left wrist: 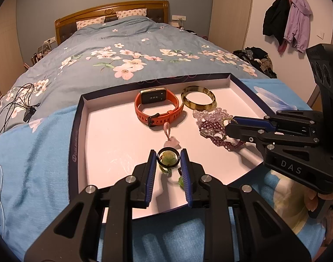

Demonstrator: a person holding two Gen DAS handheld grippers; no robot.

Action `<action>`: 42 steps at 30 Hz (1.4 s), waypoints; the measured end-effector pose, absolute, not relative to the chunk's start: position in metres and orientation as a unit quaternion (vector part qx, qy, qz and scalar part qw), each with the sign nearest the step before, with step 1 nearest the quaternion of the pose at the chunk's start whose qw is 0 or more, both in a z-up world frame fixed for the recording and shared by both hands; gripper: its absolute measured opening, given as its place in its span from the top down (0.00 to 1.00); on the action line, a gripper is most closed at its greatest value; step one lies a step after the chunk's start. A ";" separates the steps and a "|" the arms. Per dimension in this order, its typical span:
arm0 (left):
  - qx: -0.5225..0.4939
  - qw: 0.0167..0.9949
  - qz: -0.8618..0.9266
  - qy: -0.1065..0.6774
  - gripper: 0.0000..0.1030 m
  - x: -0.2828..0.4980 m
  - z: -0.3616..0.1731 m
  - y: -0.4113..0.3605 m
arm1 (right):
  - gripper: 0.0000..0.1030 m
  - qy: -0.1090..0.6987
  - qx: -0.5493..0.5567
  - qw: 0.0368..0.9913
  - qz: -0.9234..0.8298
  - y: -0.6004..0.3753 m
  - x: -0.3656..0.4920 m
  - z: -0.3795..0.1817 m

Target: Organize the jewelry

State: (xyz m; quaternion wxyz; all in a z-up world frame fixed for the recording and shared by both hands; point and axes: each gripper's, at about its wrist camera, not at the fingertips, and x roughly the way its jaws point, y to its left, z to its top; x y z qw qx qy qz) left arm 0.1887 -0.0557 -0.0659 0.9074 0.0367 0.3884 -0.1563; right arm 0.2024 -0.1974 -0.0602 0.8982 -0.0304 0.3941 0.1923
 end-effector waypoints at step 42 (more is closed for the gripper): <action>0.037 0.950 -0.107 0.291 0.05 0.127 -0.027 -0.033 | 0.07 0.264 -0.006 0.951 0.161 -0.219 0.135 -0.017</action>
